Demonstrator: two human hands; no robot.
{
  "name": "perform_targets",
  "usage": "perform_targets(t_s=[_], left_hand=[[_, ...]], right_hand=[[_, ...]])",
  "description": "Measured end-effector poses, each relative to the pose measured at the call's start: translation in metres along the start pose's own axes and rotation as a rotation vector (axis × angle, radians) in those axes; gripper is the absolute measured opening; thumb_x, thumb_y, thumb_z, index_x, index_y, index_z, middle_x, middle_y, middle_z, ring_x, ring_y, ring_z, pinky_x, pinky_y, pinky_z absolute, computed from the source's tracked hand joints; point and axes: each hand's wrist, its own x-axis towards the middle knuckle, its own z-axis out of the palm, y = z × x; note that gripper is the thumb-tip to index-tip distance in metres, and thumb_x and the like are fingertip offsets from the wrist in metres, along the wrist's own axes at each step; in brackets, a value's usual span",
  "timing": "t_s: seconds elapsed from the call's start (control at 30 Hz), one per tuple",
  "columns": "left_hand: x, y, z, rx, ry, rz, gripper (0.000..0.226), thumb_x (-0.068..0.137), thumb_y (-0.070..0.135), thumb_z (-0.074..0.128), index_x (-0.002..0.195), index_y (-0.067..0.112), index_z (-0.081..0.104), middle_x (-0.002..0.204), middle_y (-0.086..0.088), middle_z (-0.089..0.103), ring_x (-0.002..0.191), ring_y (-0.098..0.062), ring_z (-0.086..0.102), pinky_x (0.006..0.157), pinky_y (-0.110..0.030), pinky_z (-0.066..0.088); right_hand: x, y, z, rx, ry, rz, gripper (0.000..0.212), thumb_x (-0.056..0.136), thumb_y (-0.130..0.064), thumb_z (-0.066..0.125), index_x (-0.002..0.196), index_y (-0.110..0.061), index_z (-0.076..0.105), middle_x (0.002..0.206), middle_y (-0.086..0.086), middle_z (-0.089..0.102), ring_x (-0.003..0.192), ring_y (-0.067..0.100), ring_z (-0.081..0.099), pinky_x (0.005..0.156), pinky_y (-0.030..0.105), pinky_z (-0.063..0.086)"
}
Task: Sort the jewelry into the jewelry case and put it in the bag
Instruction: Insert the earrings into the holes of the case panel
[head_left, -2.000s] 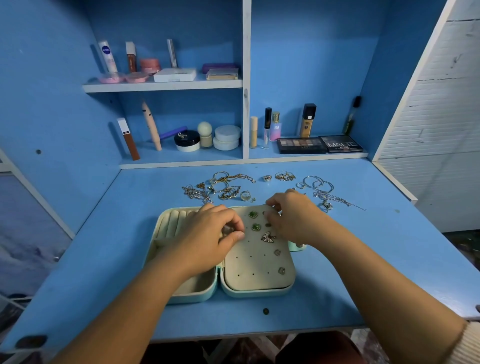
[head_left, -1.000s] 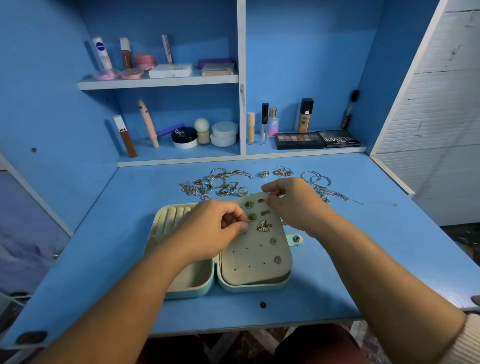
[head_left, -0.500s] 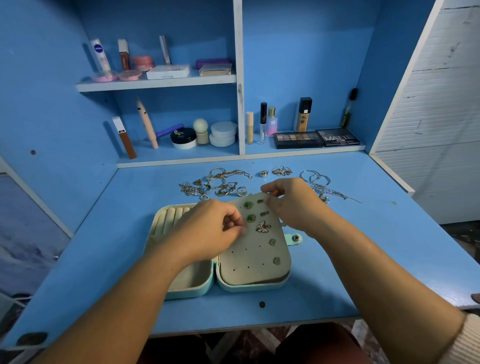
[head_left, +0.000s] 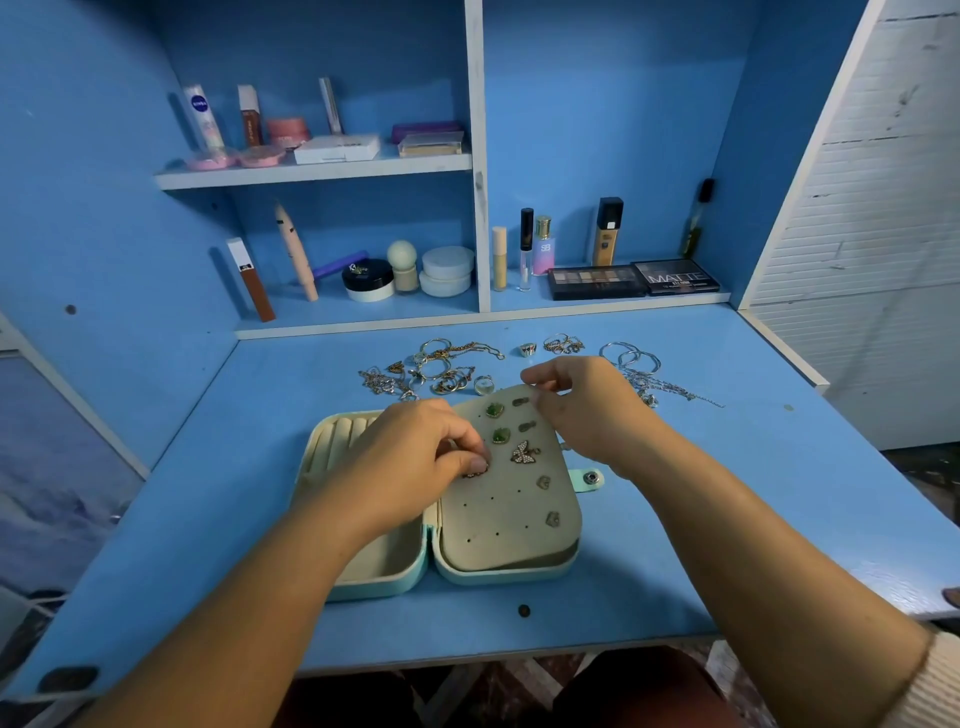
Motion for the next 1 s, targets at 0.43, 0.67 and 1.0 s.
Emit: perform_targets(t_s=[0.43,0.67,1.0], left_hand=[[-0.029,-0.010,0.012,-0.047,0.224,0.117,0.020,0.090,0.025,0.059,0.101,0.032,0.074,0.093,0.021,0.065,0.094,0.001,0.057,0.082,-0.019,0.047],[-0.036,-0.017,0.007,-0.304,0.247,-0.003,0.022,0.088,0.022,0.067,0.096,0.042,0.071,0.090,0.024,0.071,0.089,0.007,0.062,0.073,-0.005,0.044],[-0.036,-0.031,0.002,-0.740,0.241,-0.198,0.036,0.087,-0.001,0.064,0.065,0.025,0.075,0.068,0.005,0.073,0.062,-0.004,0.063,0.065,-0.023,0.049]], right_hand=[[-0.007,-0.005,0.004,0.480,0.032,0.113,0.020,0.097,-0.014,0.043,0.107,-0.013,0.060,0.094,0.009,0.069,0.070,0.020,0.063,0.068,0.036,0.055],[-0.027,-0.016,0.016,0.733,-0.200,0.009,0.017,0.094,0.001,0.048,0.097,-0.008,0.062,0.091,0.013,0.066,0.078,0.021,0.061,0.072,0.031,0.053],[-0.044,-0.009,0.053,0.420,-0.238,-0.315,0.054,0.090,0.007,0.050,0.122,-0.037,0.049,0.108,-0.005,0.064,0.097,0.014,0.065,0.090,0.032,0.052]])
